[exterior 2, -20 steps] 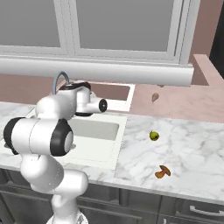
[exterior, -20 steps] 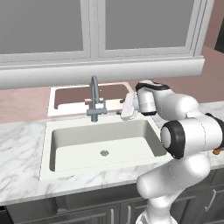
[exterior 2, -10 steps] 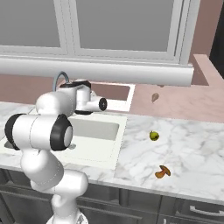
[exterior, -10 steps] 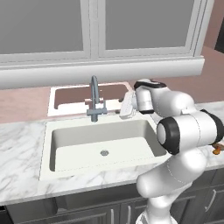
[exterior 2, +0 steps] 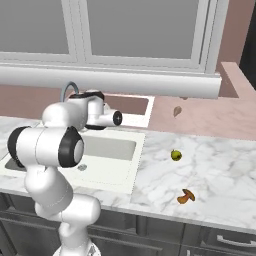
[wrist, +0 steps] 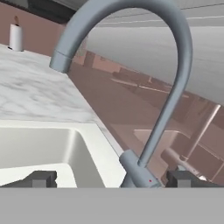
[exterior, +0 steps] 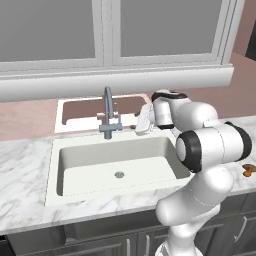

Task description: Turn on the sink faucet. Then move the mushroom from the counter to the sink. Turn off the sink. Move the vegetable from the sink to the pot next to the stove. Finally move the pot to the rear right burner.

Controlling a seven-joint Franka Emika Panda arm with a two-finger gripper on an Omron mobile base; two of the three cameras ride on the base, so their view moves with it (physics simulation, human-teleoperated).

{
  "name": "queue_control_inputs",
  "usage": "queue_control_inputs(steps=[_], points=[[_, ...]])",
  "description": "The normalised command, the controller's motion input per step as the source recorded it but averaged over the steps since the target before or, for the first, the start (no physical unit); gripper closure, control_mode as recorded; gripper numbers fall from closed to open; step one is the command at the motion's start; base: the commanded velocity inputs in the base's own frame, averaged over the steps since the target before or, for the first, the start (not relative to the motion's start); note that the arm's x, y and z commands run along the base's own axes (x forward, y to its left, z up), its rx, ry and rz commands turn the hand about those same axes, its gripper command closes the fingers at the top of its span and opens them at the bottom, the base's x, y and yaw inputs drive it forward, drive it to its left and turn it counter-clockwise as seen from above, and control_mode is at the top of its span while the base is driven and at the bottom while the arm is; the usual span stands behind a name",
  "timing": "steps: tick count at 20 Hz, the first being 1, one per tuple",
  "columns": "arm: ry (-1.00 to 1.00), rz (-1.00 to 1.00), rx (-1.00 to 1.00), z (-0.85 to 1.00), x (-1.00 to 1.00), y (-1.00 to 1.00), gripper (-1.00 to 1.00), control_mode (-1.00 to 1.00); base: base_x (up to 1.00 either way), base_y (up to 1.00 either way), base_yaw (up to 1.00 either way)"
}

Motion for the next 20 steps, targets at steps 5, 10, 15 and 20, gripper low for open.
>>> queue_control_inputs(steps=[5, 10, 15, 20], points=[[0.00, 0.00, 0.00, -0.09, 0.14, 0.04, -1.00, -1.00, 0.00, 0.00, 0.00], [0.00, 0.00, 0.00, -0.11, 0.18, 0.09, -1.00, -1.00, 0.00, 0.00, 0.00], [-0.04, 0.01, 0.01, -0.13, 0.24, 0.08, -1.00, -1.00, 0.00, 0.00, 0.00], [-0.05, 0.04, 0.02, -0.11, 0.26, 0.05, -1.00, -1.00, 0.00, 0.00, 0.00]])
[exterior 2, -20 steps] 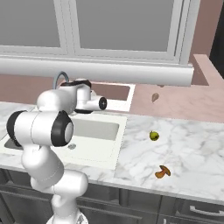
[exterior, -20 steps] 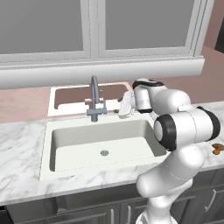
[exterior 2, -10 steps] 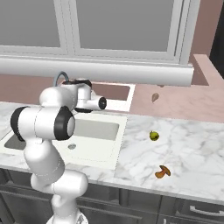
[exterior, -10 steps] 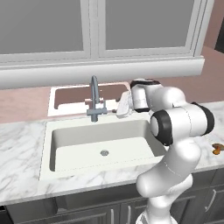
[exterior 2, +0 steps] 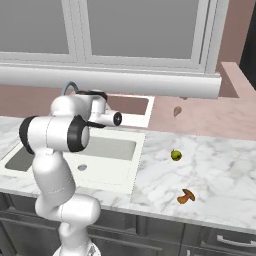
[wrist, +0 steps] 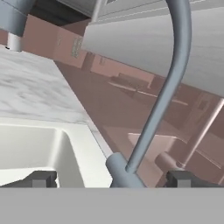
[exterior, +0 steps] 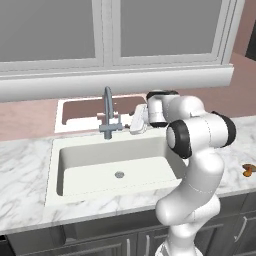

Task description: Turn on the sink faucet. Then move the mushroom from the counter to the sink. Turn off the sink. Move the vegetable from the sink to the pot next to the stove. Finally move the pot to the rear right burner.

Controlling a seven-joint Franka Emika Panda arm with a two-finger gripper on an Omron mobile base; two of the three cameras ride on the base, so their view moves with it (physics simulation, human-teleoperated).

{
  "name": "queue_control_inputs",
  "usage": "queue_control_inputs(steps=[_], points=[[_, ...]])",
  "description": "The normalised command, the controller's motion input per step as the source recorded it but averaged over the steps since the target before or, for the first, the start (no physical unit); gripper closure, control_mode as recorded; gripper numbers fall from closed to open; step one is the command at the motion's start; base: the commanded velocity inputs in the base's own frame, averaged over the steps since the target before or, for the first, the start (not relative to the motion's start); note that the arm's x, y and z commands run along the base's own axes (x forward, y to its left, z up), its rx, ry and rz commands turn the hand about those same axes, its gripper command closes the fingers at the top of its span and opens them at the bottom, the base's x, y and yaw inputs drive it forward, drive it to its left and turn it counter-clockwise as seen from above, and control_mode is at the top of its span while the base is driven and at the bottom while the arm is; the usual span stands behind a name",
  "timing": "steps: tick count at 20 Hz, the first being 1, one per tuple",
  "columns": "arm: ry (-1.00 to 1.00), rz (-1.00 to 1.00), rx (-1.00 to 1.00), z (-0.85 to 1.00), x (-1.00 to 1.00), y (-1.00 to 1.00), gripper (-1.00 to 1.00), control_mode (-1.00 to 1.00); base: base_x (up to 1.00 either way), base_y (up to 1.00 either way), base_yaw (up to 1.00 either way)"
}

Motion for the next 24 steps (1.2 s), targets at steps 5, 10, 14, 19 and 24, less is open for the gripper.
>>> queue_control_inputs(steps=[5, 10, 14, 19, 24], points=[[-0.03, 0.06, 0.02, -0.10, 0.24, 0.02, -1.00, -1.00, 0.00, 0.00, 0.00], [0.00, 0.06, 0.02, -0.07, 0.22, 0.03, -1.00, -1.00, 0.00, 0.00, 0.00], [0.00, 0.04, 0.03, 0.00, 0.13, 0.13, -1.00, -1.00, 0.00, 0.00, 0.00], [0.00, 0.04, 0.01, 0.00, 0.04, 0.21, -1.00, -1.00, 0.00, 0.00, 0.00], [0.00, 0.03, 0.00, -0.02, 0.04, 0.23, -1.00, -1.00, 0.00, 0.00, 0.00]])
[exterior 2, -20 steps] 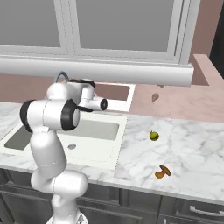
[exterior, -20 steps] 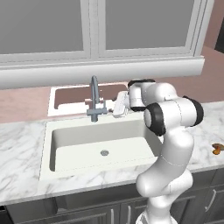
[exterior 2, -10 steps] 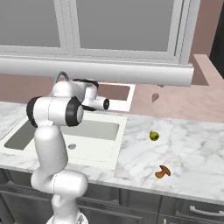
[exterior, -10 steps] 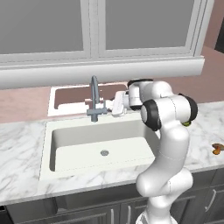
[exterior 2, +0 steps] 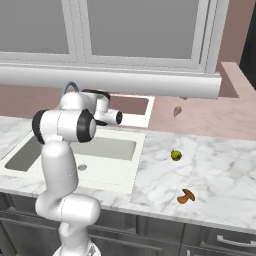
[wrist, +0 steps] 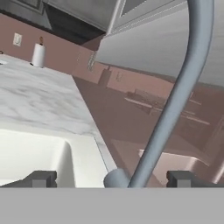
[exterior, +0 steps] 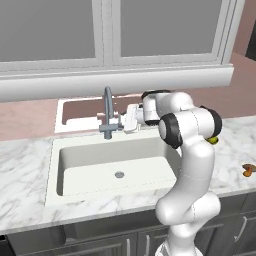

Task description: Turn on the sink faucet. Then move the mushroom from the counter to the sink. Turn off the sink. Move the vegetable from the sink to the pot next to the stove. Finally move the pot to the rear right burner.

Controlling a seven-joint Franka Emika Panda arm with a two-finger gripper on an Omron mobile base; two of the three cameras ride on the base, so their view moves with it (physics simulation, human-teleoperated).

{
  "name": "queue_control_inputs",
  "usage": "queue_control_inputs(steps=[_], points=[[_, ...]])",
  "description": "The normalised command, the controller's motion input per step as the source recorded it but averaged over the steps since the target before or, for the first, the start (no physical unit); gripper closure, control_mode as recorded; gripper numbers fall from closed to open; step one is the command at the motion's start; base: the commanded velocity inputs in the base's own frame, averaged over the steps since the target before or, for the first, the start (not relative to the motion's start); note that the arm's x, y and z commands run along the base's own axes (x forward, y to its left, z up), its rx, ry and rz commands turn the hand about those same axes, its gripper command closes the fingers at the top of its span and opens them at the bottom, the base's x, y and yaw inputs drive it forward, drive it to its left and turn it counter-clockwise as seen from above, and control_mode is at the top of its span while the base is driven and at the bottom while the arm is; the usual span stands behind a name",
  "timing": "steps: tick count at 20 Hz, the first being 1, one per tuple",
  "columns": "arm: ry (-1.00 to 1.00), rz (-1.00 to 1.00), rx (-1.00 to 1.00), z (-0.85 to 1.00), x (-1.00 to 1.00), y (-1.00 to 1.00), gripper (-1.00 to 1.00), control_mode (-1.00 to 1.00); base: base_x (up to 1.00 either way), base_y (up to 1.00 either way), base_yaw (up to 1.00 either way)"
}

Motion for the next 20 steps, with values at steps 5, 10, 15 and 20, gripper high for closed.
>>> queue_control_inputs(steps=[5, 10, 15, 20], points=[[0.00, 0.01, 0.00, -0.05, 0.04, 0.17, -1.00, -1.00, 0.00, 0.00, 0.00], [0.00, 0.00, 0.00, -0.05, 0.00, 0.25, -1.00, -1.00, 0.00, 0.00, 0.00], [0.00, 0.00, 0.00, -0.05, 0.04, 0.14, -1.00, -1.00, 0.00, 0.00, 0.00], [0.00, 0.00, 0.07, 0.00, 0.00, -0.17, -1.00, -1.00, 0.00, 0.00, 0.00]])
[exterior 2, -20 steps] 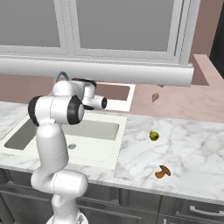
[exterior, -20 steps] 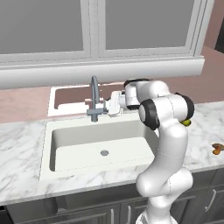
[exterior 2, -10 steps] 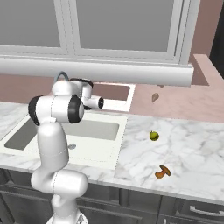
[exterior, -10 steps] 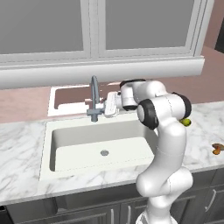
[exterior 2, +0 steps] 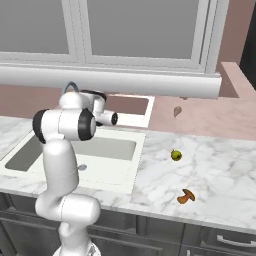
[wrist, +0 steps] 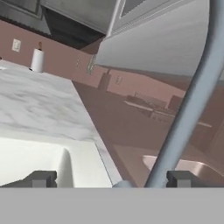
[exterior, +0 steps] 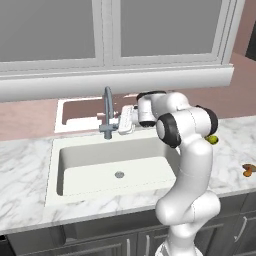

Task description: Turn on the sink faucet. Then move the mushroom from the counter to the sink. Turn off the sink. Move the vegetable from the sink to the pot next to the stove. Finally move the pot to the rear right burner.

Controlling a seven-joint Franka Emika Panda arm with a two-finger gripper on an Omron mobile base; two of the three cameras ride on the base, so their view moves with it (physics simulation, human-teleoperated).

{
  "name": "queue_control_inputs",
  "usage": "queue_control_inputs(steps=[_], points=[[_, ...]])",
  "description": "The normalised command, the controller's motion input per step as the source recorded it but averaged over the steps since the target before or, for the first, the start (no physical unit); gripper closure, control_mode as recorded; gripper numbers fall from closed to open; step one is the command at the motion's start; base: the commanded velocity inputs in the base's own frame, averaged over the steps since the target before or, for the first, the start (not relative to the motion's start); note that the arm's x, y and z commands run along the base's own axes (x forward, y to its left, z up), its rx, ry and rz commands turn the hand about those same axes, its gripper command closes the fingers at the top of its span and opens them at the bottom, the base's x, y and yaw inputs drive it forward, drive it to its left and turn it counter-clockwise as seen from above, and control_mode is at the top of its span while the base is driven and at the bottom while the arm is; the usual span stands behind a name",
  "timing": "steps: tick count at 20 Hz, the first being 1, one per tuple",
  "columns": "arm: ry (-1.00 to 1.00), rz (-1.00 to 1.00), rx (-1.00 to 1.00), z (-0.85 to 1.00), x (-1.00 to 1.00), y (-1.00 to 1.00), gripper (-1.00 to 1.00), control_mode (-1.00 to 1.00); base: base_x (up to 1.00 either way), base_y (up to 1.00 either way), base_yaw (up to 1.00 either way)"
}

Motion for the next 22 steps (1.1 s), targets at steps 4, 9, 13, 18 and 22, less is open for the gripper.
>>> queue_control_inputs(steps=[4, 9, 13, 18, 22], points=[[0.00, 0.00, 0.10, 0.00, -0.11, -0.57, -1.00, -1.00, 0.00, 0.00, 0.00], [0.00, 0.00, 0.10, 0.00, -0.06, -0.59, -1.00, -1.00, 0.00, 0.00, 0.00], [0.00, 0.00, 0.04, -0.04, 0.08, -0.25, -1.00, -1.00, 0.00, 0.00, 0.00], [0.00, 0.03, 0.01, -0.09, 0.24, -0.03, -1.00, -1.00, 0.00, 0.00, 0.00], [0.02, 0.04, 0.00, -0.14, 0.24, 0.02, -1.00, -1.00, 0.00, 0.00, 0.00]])
